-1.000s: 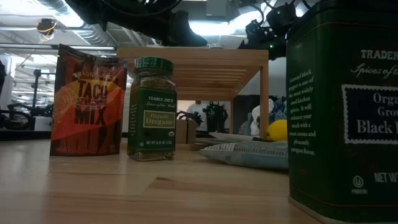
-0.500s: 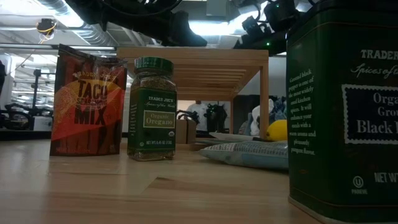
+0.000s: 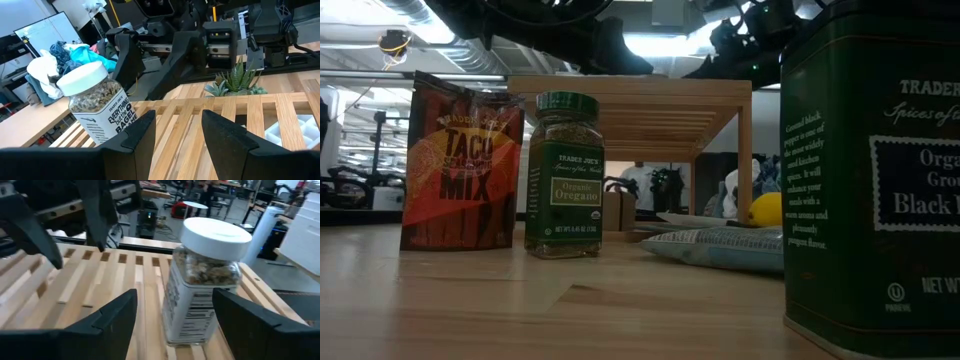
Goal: Shelf spices
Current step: Remove the white seasoning bottle from the shelf
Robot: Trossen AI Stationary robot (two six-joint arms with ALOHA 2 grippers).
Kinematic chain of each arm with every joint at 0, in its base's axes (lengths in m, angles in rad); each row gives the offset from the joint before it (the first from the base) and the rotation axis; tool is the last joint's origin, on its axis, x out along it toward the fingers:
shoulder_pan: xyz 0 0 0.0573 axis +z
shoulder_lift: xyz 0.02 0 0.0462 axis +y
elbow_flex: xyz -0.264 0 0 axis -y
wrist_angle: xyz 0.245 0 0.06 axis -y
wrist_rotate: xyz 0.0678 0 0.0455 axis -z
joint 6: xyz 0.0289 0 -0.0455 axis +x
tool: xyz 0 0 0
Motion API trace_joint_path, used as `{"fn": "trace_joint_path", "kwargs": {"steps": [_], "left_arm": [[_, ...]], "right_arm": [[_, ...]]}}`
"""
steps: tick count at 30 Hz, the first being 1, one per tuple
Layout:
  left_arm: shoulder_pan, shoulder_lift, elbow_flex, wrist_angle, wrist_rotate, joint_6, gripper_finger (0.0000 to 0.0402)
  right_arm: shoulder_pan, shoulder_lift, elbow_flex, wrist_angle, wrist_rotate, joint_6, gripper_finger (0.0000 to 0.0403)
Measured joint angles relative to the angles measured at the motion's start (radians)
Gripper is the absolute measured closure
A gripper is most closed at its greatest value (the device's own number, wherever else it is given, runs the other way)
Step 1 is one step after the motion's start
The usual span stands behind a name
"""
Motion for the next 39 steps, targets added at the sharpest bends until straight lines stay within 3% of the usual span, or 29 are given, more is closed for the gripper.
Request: {"fn": "trace_joint_path", "kwargs": {"steps": [3,11,16,23,27,30,39], "left_arm": [[0.0,0.0,0.0,0.0,0.0,0.0,0.0247],[0.0,0.0,0.0,0.0,0.0,0.004,0.0247],[0.0,0.0,0.0,0.0,0.0,0.003,0.0247],[0.0,0.0,0.0,0.005,0.0,-0.016,0.0247],[0.0,0.0,0.0,0.005,0.0,-0.016,0.0247],[0.0,0.0,0.0,0.005,0.001,-0.016,0.0247],[0.0,0.0,0.0,-0.002,0.0,-0.016,0.0247]], "right_arm": [[-0.001,0.0,0.0,0.012,0.058,-0.001,0.0139],[-0.001,0.0,0.0,0.086,0.058,-0.004,0.0139],[-0.001,0.0,0.0,0.086,0.001,-0.004,0.0139],[-0.023,0.002,0.015,0.105,0.009,-0.004,0.0139],[-0.056,0.038,0.058,0.104,-0.005,0.044,0.0139],[-0.063,0.083,0.09,0.104,-0.08,0.102,0.0139],[-0.06,0.158,0.119,0.101,-0.13,0.105,0.0139]]}}
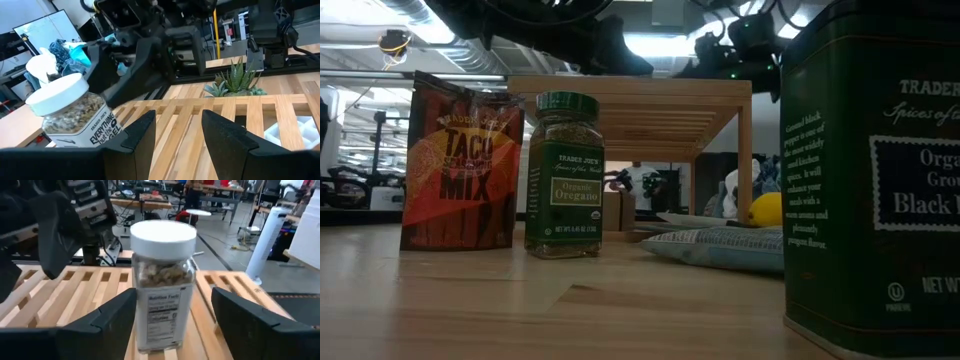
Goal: Shelf spices
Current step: Remove the white seasoning bottle from the shelf
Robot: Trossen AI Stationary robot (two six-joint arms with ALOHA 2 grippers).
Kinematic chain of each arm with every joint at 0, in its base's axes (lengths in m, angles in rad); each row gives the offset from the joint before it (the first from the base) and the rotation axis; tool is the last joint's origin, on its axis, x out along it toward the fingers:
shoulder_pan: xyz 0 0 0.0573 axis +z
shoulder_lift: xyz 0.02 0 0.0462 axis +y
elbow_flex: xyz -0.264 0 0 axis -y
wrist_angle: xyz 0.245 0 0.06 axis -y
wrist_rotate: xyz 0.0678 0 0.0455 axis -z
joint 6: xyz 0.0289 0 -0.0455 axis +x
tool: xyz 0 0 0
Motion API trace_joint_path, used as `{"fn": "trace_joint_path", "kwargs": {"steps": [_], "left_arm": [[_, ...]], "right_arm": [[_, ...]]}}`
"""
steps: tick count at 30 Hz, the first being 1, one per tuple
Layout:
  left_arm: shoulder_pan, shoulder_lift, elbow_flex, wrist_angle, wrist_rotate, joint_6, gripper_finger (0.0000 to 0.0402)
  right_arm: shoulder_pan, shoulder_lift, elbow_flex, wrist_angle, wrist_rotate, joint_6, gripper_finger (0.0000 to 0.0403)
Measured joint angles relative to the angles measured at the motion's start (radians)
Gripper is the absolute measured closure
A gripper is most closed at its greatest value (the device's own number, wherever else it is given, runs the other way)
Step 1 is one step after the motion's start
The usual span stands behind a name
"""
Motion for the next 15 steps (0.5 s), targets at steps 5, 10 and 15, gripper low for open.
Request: {"fn": "trace_joint_path", "kwargs": {"steps": [5,10,15], "left_arm": [[0.0,0.0,0.0,0.0,0.0,0.013,0.0247],[0.014,0.0,0.0,0.0,-0.01,0.016,0.0247],[0.044,0.0,0.0,0.002,-0.011,0.008,0.0247]], "right_arm": [[0.0,0.0,0.002,0.001,-0.005,0.0,0.0139],[0.0,-0.001,0.002,0.002,-0.047,0.0,0.0139],[0.0,-0.001,0.002,0.008,-0.055,0.0,0.0139]]}}
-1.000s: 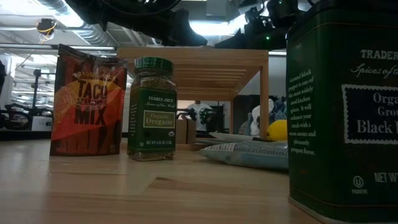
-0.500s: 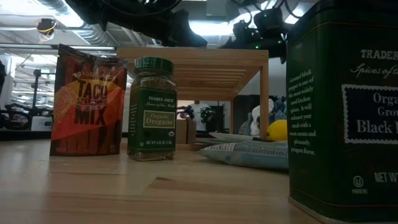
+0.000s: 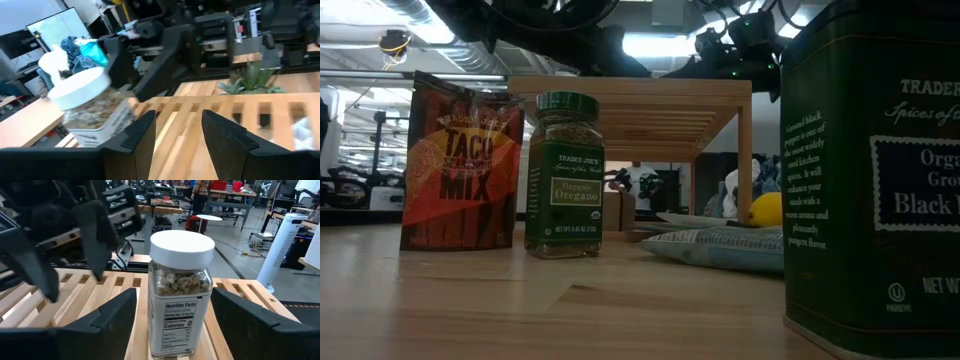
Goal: Shelf spices
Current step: Remove the white seasoning bottle from the shelf
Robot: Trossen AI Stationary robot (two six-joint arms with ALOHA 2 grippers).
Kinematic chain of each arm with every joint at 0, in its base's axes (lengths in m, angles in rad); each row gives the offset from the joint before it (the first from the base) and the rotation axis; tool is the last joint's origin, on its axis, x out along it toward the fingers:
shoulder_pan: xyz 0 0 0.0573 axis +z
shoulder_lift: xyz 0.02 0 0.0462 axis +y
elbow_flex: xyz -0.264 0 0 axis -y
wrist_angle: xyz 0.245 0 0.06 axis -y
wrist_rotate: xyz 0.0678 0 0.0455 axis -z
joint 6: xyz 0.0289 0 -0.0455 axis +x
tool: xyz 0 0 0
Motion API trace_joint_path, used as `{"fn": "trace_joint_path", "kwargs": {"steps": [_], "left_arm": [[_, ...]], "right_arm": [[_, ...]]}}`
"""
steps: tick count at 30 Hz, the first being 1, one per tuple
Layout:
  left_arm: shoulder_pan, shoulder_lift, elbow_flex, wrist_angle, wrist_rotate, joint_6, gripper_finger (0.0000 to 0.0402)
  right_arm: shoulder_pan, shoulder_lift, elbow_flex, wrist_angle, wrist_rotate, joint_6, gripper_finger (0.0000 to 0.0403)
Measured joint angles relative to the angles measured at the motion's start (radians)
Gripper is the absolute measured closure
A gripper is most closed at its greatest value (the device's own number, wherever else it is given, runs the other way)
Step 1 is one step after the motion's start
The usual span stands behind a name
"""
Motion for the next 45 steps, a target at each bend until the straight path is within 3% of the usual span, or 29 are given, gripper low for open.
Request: {"fn": "trace_joint_path", "kwargs": {"steps": [9,21,27,35,45], "left_arm": [[0.091,0.0,0.0,0.004,-0.021,-0.016,0.0247],[0.085,0.0,0.0,0.004,-0.026,-0.021,0.0247],[0.051,-0.009,0.0,-0.001,-0.107,-0.001,0.0247],[0.012,-0.061,-0.001,0.0,-0.255,0.095,0.0247],[0.07,-0.089,-0.001,-0.119,-0.262,0.045,0.0247]], "right_arm": [[0.0,0.0,0.0,0.003,0.002,0.0,0.0139],[0.0,0.0,0.0,0.003,0.002,-0.001,0.0139],[0.0,0.0,0.0,0.003,0.003,-0.005,0.0139],[0.0,0.0,0.0,0.002,0.099,-0.026,0.0139],[0.001,0.0,-0.001,-0.014,0.107,-0.025,0.0139]]}}
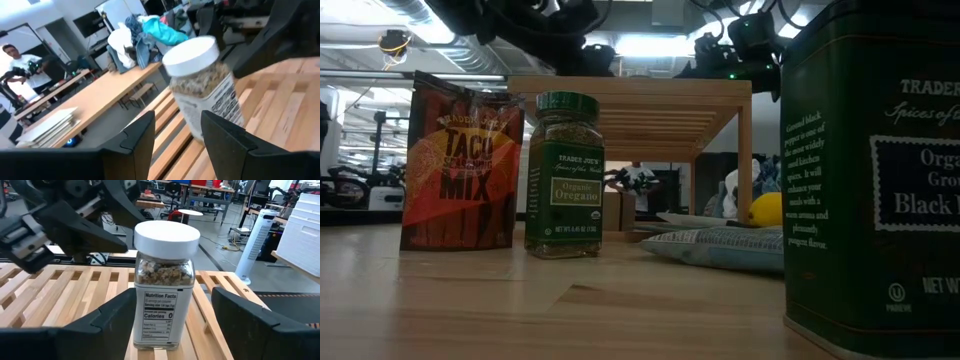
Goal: Shelf spices
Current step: Remove the white seasoning bottle from the shelf
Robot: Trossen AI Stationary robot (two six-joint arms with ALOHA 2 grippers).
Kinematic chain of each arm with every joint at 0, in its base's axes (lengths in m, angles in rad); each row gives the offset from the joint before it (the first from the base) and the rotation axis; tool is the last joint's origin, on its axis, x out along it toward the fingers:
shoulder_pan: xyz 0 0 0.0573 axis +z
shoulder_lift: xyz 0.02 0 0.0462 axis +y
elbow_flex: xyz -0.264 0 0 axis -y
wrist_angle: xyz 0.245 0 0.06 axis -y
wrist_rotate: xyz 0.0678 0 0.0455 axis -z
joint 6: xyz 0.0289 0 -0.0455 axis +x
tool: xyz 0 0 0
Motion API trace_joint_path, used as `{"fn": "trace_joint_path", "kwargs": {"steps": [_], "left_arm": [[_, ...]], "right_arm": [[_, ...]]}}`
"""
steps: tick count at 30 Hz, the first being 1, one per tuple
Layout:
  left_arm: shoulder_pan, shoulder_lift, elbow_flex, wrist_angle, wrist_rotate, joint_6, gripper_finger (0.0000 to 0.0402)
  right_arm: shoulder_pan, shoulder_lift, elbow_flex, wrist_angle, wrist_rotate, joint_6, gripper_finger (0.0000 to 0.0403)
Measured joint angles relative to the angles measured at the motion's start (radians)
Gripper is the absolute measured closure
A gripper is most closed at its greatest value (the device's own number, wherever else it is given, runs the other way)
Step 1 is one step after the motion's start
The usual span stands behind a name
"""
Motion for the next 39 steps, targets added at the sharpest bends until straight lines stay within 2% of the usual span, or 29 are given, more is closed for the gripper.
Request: {"fn": "trace_joint_path", "kwargs": {"steps": [8,11,14,18,22,27,39], "left_arm": [[0.027,0.0,0.0,-0.01,0.009,0.015,0.0247],[0.062,0.0,0.0,-0.01,0.103,-0.02,0.0247],[0.102,0.0,0.0,-0.004,0.204,-0.063,0.0247],[0.129,0.0,0.0,-0.004,0.224,-0.088,0.0247],[0.128,0.0,0.0,0.002,0.292,-0.094,0.0247],[0.127,0.0,0.0,0.005,0.297,-0.108,0.0247],[0.126,0.0,0.0,0.012,0.342,-0.114,0.0247]], "right_arm": [[0.0,0.0,0.0,0.008,0.0,0.001,0.0139],[0.0,0.0,0.0,0.011,-0.003,0.002,0.0139],[0.0,0.0,0.0,0.01,-0.049,0.002,0.0139],[0.003,0.0,0.0,0.015,-0.086,0.003,0.0139],[0.015,0.0,0.0,0.021,-0.049,-0.001,0.0139],[0.02,0.0,0.0,0.041,-0.006,-0.005,0.0139],[0.02,0.0,0.0,0.064,-0.003,-0.005,0.0139]]}}
